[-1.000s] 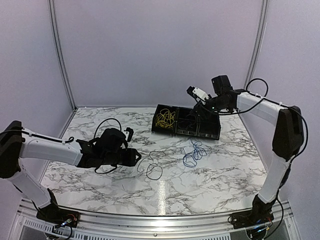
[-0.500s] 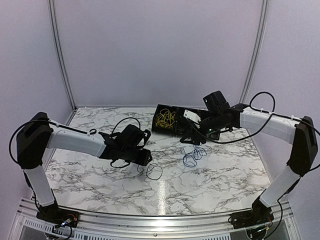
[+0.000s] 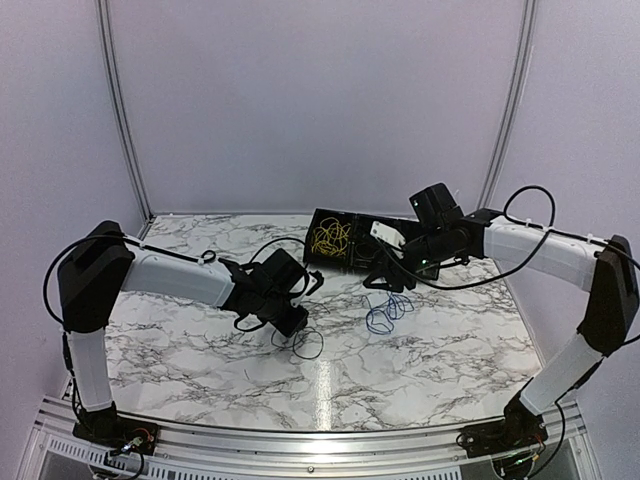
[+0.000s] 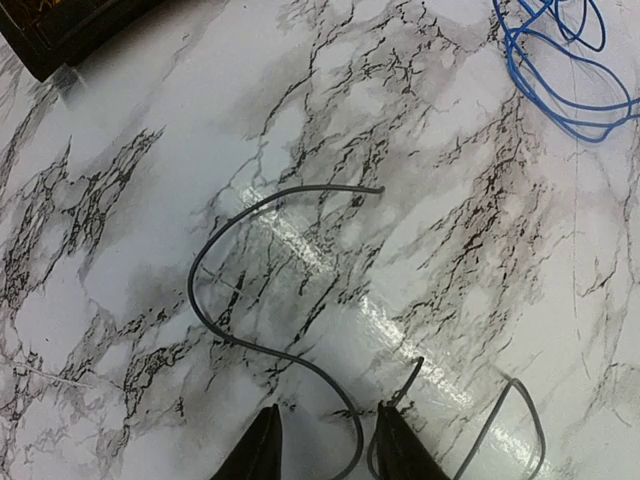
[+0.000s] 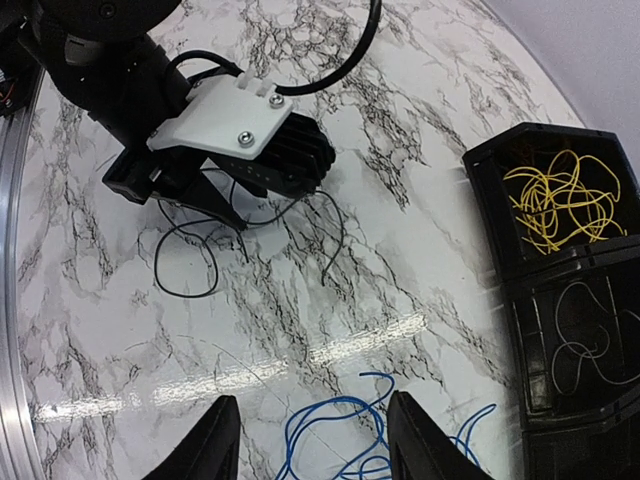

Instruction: Untangle the cables

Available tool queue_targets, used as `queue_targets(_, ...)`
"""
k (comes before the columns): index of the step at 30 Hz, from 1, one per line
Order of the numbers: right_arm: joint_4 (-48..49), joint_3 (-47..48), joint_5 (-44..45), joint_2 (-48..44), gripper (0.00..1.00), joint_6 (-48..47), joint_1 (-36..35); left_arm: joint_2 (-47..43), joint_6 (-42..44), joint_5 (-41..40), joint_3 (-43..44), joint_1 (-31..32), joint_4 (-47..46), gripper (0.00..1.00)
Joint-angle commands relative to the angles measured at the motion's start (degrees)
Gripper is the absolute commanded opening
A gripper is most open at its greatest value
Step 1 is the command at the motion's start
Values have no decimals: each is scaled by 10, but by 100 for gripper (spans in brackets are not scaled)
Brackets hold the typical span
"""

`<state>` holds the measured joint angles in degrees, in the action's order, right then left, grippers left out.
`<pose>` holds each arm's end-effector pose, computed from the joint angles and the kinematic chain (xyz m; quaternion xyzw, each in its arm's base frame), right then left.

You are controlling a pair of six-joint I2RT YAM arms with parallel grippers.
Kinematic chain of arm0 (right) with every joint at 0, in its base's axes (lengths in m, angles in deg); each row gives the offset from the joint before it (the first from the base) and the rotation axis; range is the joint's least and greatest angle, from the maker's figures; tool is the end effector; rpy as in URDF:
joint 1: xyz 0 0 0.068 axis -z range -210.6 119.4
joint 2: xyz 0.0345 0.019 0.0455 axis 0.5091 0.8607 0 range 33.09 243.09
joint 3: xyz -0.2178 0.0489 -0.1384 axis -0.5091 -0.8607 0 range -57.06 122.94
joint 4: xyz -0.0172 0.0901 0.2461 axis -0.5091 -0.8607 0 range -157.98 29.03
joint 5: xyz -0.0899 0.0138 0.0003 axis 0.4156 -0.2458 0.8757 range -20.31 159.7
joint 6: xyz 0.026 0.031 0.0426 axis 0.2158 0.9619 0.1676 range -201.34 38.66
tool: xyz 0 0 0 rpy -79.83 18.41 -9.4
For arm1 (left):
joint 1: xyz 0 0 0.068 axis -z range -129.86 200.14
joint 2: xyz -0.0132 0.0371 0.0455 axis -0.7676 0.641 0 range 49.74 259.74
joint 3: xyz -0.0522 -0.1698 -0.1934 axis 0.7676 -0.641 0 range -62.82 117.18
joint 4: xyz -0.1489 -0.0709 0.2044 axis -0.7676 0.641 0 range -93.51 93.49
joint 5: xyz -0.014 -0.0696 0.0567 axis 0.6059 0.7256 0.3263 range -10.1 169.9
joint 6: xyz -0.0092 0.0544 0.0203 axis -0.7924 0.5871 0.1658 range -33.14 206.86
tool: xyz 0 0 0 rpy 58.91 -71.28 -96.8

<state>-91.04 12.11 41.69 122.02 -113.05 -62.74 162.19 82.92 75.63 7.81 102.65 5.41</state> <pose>0.2767 0.1974 0.2549 -0.5524 0.7295 0.2285 0.3324 0.2545 -0.3265 0.1380 0.3758 0.8631 -0.1279 0.3123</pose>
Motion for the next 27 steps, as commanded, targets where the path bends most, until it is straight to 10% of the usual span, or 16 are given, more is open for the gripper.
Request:
queue_targets(1,1,4,0,-4,51,-5,1,-15,36,23,14,1,30,39)
queue_targets(11,2,15,-4,10,51,-6,1,-38,66,55,-6,1,33,47)
queue_targets(27,3,18,2,14,51,-11,1,-40,119,18,20,-7,66,0)
